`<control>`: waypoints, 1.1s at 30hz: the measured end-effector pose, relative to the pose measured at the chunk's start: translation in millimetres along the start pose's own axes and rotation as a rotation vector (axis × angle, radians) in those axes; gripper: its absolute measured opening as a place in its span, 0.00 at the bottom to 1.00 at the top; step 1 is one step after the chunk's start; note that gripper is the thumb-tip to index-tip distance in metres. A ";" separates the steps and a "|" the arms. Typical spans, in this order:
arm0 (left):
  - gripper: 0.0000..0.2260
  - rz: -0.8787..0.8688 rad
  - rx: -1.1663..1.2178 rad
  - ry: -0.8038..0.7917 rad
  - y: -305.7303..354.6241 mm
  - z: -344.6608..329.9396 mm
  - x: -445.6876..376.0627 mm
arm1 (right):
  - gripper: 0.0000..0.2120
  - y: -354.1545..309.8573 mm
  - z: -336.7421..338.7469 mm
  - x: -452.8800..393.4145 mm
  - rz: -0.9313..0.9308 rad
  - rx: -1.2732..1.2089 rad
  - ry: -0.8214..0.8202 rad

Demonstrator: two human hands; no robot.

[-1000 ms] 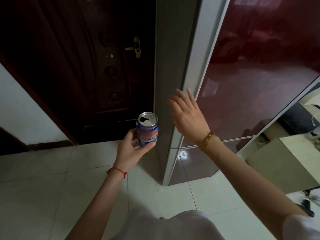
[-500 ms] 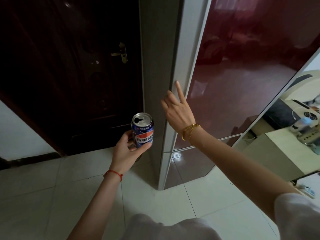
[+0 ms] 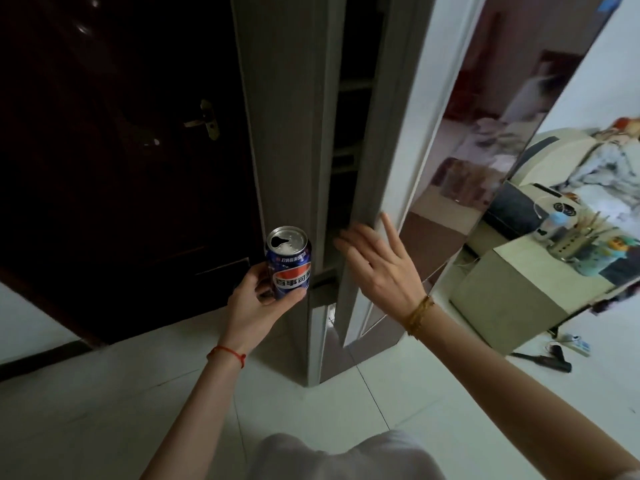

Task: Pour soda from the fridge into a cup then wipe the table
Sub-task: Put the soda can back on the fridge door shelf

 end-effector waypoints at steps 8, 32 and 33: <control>0.29 -0.019 0.033 -0.239 23.1 -61.9 -2.9 | 0.36 24.4 48.4 70.4 -0.216 0.173 0.046; 0.28 -0.090 0.173 -0.782 72.3 -237.7 52.8 | 0.37 126.7 149.0 246.7 -0.923 0.291 -0.021; 0.27 -0.107 0.166 -0.788 74.6 -245.2 55.7 | 0.36 133.7 151.4 252.7 -0.944 0.288 -0.022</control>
Point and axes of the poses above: each hand's wrist, its own x-axis away from the middle knuckle, its own z-axis out of the back of the hand, y = z × x, the point moved 5 cm from there along -x, towards the middle knuckle, and after that the axes turned 6 degrees about x, right-handed, at the moved point
